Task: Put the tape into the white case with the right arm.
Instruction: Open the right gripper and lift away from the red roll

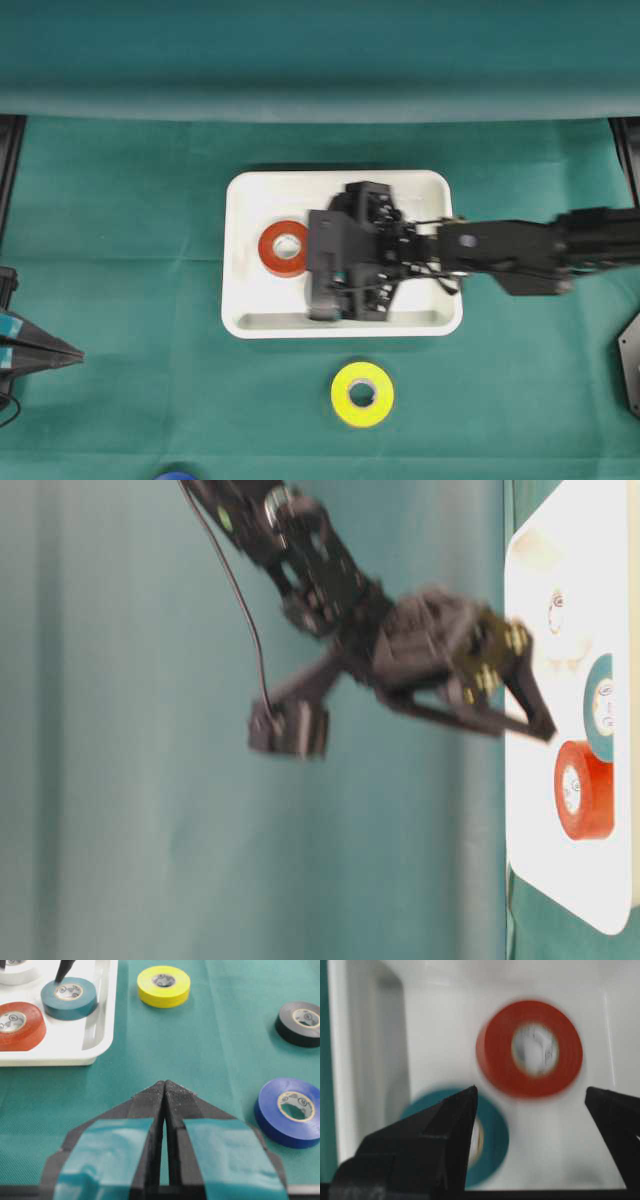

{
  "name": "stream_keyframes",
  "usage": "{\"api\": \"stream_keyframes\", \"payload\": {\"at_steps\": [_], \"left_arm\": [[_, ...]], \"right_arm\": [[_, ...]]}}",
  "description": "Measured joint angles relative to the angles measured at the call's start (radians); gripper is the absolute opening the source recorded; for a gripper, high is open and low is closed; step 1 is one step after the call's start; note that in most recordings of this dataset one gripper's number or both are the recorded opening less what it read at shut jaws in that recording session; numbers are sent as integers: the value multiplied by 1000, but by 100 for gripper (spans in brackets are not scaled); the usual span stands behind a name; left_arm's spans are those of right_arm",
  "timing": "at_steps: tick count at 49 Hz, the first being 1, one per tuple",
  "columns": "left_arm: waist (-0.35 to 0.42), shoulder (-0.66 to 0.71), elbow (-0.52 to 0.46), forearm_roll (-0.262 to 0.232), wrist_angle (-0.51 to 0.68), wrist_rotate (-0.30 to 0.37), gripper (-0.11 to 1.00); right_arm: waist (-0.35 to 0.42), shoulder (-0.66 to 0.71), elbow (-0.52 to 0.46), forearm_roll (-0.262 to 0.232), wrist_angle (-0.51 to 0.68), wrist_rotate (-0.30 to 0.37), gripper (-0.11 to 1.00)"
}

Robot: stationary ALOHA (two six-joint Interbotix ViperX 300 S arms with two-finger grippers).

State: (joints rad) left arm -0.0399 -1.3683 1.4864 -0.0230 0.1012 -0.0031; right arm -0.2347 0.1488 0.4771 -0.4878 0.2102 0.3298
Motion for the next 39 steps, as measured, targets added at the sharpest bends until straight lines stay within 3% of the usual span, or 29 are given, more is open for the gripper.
{"api": "stream_keyframes", "payload": {"at_steps": [27,39], "left_arm": [[0,-2,2,-2,-2,0,0],[0,-2,2,0,-2,-2,0]], "right_arm": [[0,-377,439,0,-104,0,68],[0,-537,580,2,-124,0,68]]}}
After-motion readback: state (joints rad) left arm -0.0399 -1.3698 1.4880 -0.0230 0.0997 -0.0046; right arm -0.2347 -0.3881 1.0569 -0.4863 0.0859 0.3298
